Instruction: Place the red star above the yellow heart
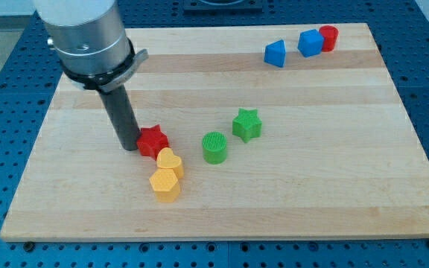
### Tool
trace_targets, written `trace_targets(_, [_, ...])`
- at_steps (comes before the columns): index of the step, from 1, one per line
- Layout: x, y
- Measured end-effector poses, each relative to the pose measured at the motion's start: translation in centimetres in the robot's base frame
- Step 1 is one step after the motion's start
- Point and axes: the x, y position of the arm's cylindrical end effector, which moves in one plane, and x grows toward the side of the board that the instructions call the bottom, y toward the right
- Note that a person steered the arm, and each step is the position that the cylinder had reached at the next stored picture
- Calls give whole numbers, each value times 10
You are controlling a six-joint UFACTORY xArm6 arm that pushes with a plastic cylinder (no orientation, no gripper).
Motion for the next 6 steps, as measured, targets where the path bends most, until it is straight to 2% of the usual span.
trace_targets(2, [0,10])
trace_targets(3, [-8,-7])
trace_targets(4, [-49,-17])
trace_targets(5, [-94,5])
trace_targets(6, [-103,76])
